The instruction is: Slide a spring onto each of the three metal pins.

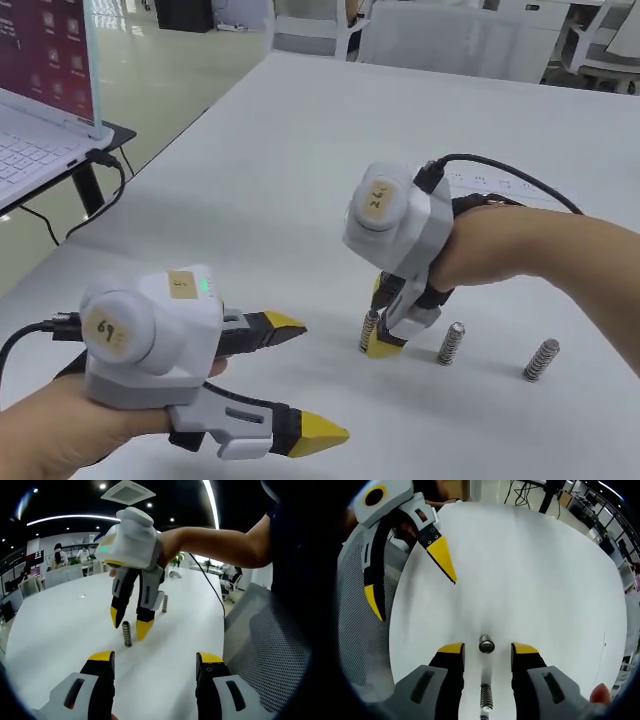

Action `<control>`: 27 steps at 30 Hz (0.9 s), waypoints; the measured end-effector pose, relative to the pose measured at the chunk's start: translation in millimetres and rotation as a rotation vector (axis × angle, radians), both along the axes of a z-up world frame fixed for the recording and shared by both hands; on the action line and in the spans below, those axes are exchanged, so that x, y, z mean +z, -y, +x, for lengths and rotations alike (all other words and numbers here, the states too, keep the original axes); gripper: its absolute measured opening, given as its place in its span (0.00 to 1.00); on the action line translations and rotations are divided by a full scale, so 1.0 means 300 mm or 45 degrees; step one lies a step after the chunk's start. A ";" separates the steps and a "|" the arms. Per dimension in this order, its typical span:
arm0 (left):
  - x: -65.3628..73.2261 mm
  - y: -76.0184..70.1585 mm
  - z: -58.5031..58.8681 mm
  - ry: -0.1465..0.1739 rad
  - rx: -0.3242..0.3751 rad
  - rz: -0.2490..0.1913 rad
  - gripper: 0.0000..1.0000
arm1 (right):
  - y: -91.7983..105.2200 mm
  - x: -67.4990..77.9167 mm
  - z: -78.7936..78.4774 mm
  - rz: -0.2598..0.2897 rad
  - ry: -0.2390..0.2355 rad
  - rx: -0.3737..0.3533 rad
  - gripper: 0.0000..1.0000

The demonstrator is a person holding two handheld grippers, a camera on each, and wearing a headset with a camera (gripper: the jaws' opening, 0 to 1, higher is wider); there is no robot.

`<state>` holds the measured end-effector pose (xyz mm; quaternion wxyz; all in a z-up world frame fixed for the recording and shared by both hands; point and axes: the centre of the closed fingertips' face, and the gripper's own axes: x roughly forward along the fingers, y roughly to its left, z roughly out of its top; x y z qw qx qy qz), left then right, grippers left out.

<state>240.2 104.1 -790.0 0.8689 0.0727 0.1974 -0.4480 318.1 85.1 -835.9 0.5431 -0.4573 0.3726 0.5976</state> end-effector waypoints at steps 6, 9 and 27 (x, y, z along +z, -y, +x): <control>0.001 -0.004 0.002 0.001 0.001 0.004 0.61 | 0.021 0.022 0.004 0.029 0.004 -0.027 0.38; 0.002 -0.002 0.004 0.001 -0.002 0.006 0.61 | 0.034 0.033 0.008 0.047 0.011 -0.041 0.40; 0.006 0.010 0.010 0.001 -0.017 0.010 0.62 | 0.127 0.091 0.020 0.177 0.025 -0.191 0.45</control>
